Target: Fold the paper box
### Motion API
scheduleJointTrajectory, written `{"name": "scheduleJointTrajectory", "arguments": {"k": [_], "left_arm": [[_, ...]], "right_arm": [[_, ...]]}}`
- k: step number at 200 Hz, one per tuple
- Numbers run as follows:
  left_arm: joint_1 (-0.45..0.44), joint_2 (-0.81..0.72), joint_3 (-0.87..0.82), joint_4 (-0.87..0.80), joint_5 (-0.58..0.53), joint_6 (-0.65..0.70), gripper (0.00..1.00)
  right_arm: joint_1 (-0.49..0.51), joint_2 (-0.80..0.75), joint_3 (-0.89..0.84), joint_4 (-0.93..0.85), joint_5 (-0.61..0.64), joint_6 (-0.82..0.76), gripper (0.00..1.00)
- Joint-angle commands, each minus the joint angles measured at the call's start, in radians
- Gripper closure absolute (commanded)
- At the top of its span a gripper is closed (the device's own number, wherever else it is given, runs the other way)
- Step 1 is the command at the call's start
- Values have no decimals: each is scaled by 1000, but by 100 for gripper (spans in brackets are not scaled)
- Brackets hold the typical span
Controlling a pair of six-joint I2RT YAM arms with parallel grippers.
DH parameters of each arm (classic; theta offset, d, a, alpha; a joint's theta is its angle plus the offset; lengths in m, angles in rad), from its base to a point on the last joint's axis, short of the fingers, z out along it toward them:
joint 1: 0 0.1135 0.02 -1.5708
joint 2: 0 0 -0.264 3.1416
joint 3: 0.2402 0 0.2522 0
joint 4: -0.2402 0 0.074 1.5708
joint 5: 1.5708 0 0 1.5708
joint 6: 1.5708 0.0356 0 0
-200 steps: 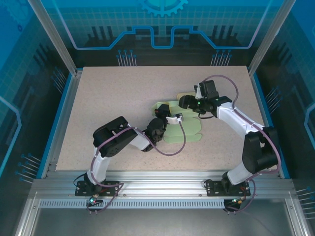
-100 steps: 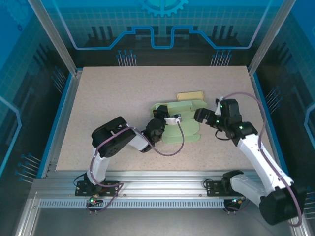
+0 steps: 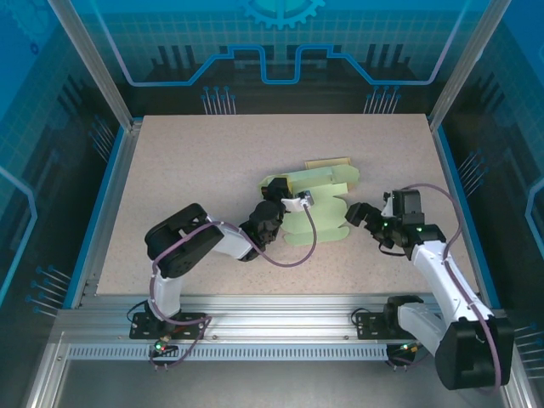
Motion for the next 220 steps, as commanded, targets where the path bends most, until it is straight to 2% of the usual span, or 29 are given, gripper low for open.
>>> {"name": "scheduleJointTrajectory", "arguments": {"k": [1,19,53,69,95,109,127,179,220], "left_arm": [[4,-49,-5,3,13,-39,91],[4,-47,-2,5,11,-30,91],[2,-64,-7,7,11,-42,91],[2,-83,-14,-8,18,-58,91],[2,-108,-23,-16,24,-83,91],[2,-123,-29,-23,30,-98,91],[2,-146,-39,-43,44,-122,91],[1,-206,-74,-100,78,-170,91],[2,-218,-80,-132,83,-187,91]], "right_arm": [[59,18,77,-45,93,-79,0],[91,25,90,-16,119,-110,0],[90,58,87,90,51,-194,0],[94,75,98,103,48,-189,0],[88,68,51,222,64,-190,0],[83,88,50,256,66,-196,7],[84,128,44,333,44,-193,28],[82,237,56,442,84,-207,27],[85,300,62,537,56,-216,28]]}}
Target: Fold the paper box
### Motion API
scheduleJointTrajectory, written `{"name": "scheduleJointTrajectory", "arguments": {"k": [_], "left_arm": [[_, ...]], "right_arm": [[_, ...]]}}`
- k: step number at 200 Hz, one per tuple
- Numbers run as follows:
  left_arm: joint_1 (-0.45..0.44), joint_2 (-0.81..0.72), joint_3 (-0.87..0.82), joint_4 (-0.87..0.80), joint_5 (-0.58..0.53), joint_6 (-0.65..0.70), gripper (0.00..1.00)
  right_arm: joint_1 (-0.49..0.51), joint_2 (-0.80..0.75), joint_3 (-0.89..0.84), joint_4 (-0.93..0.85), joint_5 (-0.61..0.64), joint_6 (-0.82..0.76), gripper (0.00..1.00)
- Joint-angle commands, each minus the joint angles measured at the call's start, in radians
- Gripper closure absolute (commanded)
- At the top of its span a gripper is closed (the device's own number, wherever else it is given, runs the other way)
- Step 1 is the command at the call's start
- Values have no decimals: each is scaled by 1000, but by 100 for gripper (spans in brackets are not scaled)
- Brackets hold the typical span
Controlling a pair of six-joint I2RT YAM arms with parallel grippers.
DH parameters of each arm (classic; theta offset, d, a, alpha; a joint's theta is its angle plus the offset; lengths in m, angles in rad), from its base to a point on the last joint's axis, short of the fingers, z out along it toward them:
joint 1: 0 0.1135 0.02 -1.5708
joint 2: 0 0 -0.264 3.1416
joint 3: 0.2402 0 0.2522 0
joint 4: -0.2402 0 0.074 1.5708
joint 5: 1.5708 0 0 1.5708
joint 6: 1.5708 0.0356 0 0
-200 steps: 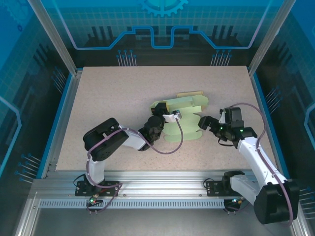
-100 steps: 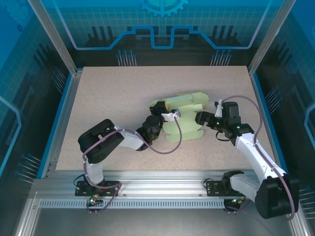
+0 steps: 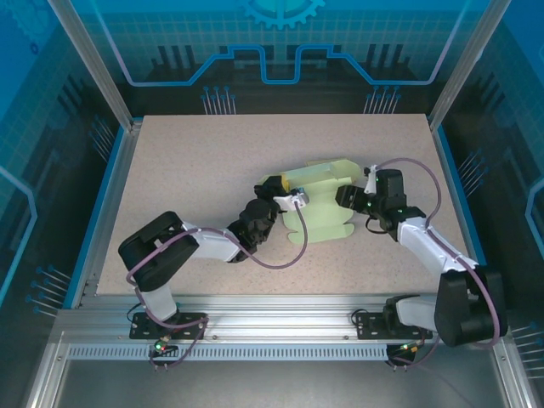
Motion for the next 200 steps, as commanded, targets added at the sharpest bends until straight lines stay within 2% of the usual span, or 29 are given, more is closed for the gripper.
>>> {"name": "scheduleJointTrajectory", "arguments": {"k": [1,22,46,80,103,155,200], "left_arm": [[2,-31,-8,-11,20,-42,91],[2,-17,4,-17,8,-41,91],[2,9,29,-24,-10,-31,91],[2,29,52,-24,-15,-53,91],[2,29,60,-30,-8,-65,91],[4,17,48,-35,-3,-62,91],[4,15,46,-37,1,-65,91]], "right_arm": [[2,26,8,108,-14,-18,28],[8,38,2,162,-33,-11,31],[16,33,5,176,-46,-2,39],[22,29,-16,206,-66,23,40],[24,28,-34,213,-50,31,39],[15,-44,-65,156,101,6,33],[8,-26,-73,186,67,10,32]]}}
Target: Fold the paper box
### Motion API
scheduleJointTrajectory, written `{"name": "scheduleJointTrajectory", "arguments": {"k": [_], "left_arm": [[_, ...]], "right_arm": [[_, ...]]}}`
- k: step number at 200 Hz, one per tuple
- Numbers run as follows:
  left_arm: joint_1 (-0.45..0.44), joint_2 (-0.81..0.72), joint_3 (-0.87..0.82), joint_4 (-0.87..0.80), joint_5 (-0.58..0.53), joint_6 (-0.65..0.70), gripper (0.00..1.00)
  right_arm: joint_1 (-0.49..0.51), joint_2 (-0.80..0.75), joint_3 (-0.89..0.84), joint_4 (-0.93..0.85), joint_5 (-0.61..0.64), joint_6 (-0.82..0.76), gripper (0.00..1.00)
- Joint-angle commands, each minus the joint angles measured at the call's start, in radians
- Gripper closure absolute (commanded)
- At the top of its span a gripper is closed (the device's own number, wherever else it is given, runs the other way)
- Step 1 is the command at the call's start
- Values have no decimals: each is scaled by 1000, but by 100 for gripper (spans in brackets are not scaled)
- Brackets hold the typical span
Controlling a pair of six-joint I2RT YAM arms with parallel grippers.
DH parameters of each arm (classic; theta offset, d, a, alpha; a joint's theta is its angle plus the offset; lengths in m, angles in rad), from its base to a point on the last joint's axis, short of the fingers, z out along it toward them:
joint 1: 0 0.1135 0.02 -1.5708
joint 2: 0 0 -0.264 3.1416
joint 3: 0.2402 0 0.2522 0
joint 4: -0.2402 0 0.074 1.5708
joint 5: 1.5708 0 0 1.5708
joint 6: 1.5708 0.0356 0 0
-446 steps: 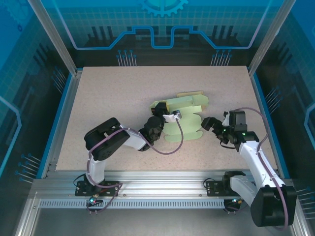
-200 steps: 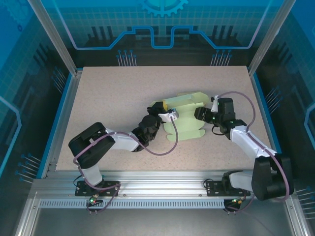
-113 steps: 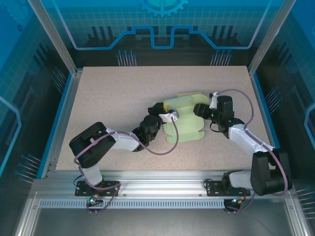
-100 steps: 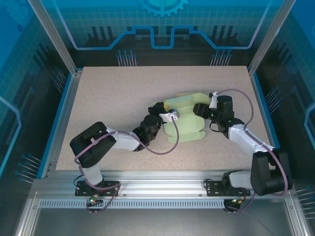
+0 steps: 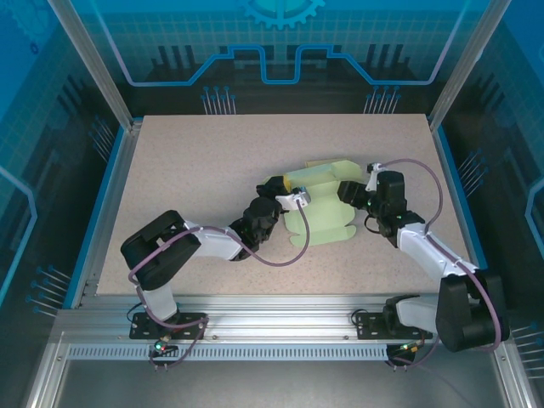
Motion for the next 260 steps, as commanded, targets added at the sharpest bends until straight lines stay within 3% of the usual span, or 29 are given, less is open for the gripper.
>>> {"name": "scheduleJointTrajectory", "arguments": {"k": [1,65,109,163,216,260], "left_arm": [[4,-4,13,21,3,-24,91],[4,-1,27,2,6,-38,91],[4,10,44,-13,0,-51,91],[2,17,63,-31,7,-69,91],[2,12,59,-63,25,-95,91],[4,14,55,-85,31,-102,91]], "right_arm": [[-5,17,-11,20,-6,-7,32],[-4,93,23,91,-78,2,37],[12,65,23,120,-128,15,52],[37,64,-8,161,-127,35,54],[74,163,14,260,-180,3,54],[121,237,40,227,-144,-28,59]]}}
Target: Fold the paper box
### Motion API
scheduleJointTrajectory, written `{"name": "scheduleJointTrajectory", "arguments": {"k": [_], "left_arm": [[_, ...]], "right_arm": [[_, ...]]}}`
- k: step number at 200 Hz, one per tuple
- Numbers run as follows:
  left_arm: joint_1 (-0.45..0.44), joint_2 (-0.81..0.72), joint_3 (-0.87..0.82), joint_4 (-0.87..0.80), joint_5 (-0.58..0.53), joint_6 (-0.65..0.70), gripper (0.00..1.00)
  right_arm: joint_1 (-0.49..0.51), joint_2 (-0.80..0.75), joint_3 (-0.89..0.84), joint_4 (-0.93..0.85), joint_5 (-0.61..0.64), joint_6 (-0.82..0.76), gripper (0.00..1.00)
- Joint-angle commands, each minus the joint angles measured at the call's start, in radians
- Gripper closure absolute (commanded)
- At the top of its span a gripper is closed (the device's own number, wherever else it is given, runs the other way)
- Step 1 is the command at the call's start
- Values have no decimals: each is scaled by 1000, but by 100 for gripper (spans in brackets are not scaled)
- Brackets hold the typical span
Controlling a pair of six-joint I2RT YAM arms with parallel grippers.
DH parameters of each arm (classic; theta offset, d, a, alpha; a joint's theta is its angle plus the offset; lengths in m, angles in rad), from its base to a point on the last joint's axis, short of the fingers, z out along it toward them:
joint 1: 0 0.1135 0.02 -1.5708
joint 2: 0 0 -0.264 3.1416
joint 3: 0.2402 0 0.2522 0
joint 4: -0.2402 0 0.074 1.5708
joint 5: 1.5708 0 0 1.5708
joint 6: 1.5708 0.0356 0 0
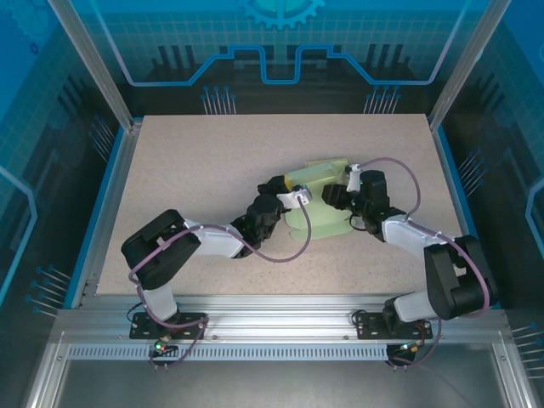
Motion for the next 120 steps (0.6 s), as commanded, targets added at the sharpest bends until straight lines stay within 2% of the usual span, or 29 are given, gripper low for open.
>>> {"name": "scheduleJointTrajectory", "arguments": {"k": [1,38,54,91,120], "left_arm": [[1,10,18,8,31,-30,91],[17,18,0,1,30,-23,91],[35,17,-18,-2,47,-16,91],[64,-1,-62,-17,115,-13,91],[69,-5,-75,-51,170,-11,91]], "right_arm": [[25,28,27,19,0,-25,59],[23,-2,-3,-34,48,15,55],[21,-59,-28,-122,77,18,50],[-4,-272,-94,-304,112,3,41],[-77,-463,-121,-437,101,-9,34]]}}
